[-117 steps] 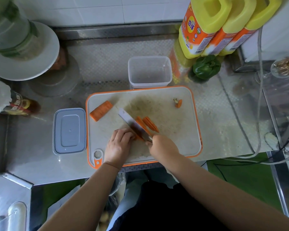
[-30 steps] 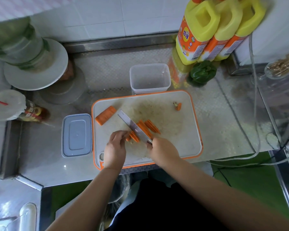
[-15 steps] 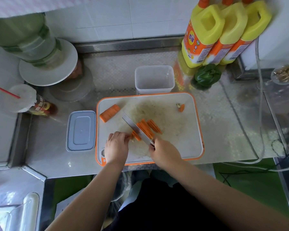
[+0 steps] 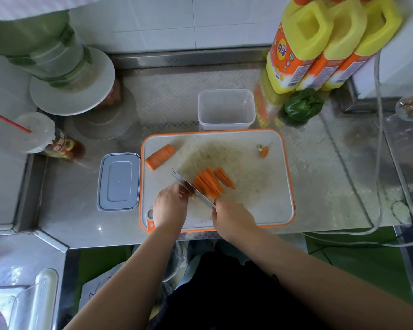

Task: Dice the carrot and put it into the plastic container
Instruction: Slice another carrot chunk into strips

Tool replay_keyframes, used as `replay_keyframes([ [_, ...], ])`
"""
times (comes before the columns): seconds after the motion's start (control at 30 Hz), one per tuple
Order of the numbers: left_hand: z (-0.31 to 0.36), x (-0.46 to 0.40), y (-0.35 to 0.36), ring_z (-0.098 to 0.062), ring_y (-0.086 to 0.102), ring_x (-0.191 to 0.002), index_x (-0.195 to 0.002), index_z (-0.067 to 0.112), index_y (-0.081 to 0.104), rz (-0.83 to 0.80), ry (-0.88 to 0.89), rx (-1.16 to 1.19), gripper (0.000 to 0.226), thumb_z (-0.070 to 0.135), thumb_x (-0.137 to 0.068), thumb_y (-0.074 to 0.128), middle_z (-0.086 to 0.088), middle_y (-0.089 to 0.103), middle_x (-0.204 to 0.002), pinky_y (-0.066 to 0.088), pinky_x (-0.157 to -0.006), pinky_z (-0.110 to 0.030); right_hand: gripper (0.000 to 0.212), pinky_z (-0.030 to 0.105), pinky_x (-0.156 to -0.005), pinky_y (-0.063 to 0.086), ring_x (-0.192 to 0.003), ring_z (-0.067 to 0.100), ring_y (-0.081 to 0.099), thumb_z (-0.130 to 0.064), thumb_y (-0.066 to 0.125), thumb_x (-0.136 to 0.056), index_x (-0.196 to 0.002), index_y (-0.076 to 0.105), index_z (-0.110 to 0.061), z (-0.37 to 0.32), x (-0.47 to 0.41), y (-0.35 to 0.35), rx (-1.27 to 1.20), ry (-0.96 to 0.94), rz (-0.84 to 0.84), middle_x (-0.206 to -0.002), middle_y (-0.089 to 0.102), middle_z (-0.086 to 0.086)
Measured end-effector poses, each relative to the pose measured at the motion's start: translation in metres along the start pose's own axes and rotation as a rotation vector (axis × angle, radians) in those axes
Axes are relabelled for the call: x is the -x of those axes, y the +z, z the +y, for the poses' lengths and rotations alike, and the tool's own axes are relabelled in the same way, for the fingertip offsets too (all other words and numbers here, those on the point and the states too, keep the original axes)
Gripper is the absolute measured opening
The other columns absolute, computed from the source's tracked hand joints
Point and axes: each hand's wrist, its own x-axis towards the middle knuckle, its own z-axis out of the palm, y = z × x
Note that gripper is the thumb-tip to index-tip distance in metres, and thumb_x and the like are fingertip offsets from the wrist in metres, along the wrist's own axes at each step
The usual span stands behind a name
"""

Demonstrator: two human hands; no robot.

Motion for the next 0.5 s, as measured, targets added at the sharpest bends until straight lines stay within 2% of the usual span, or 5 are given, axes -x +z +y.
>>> replay_keyframes([
  [0.1,0.0017,-0.0057,-0.0028,-0.022,0.059,-0.076,-0.088,0.022,0.069,-0.037,-0.021,-0.003,0.015,0.024,-0.092,0.054,0.002,0.066,-0.082,0.04,-0.059,-0.028,0.019,0.034,-0.073,0.049,-0.091,0.026,0.064,-0.018,0.042,-0.098,-0.108,0.056,-0.01,-0.0017,-0.0034,0.0067,0.012,0.025,-0.01,-0.098,0.065,0.009],
  [0.2,0.0038,-0.0086,-0.0065,-0.021,0.058,-0.078,-0.094,0.022,0.072,-0.069,-0.037,0.011,0.016,0.023,-0.092,0.057,0.002,0.069,-0.09,0.041,-0.063,-0.028,0.019,0.031,-0.074,0.047,-0.096,0.027,0.063,-0.013,0.042,-0.098,-0.109,0.057,-0.009,-0.0056,-0.0059,0.0114,0.021,0.061,-0.049,-0.102,0.065,0.01],
  [0.3,0.0025,-0.008,-0.0068,-0.022,0.061,-0.087,-0.097,0.021,0.073,-0.083,-0.017,0.015,0.018,0.02,-0.092,0.056,0.001,0.07,-0.097,0.044,-0.067,-0.029,0.019,0.032,-0.07,0.047,-0.093,0.028,0.065,-0.015,0.041,-0.099,-0.1,0.059,-0.009,-0.0055,-0.0098,0.0109,0.014,0.093,-0.095,-0.096,0.066,0.011],
  [0.4,0.0002,-0.0073,-0.008,-0.02,0.06,-0.089,-0.098,0.021,0.073,-0.089,0.022,0.01,0.021,0.015,-0.091,0.054,0.003,0.069,-0.099,0.046,-0.069,-0.029,0.027,0.032,-0.07,0.046,-0.089,0.026,0.063,-0.029,0.035,-0.103,-0.088,0.052,-0.013,-0.0033,-0.0093,0.0078,-0.048,0.114,-0.107,-0.079,0.058,0.005],
  [0.5,-0.0008,-0.0068,-0.0099,-0.019,0.06,-0.087,-0.097,0.021,0.072,-0.093,0.035,0.003,0.021,0.013,-0.09,0.054,0.003,0.068,-0.098,0.049,-0.072,-0.03,0.03,0.032,-0.075,0.05,-0.089,0.023,0.064,-0.033,0.034,-0.103,-0.092,0.053,-0.013,-0.0047,-0.005,0.008,-0.041,0.108,-0.084,-0.08,0.056,0.003],
])
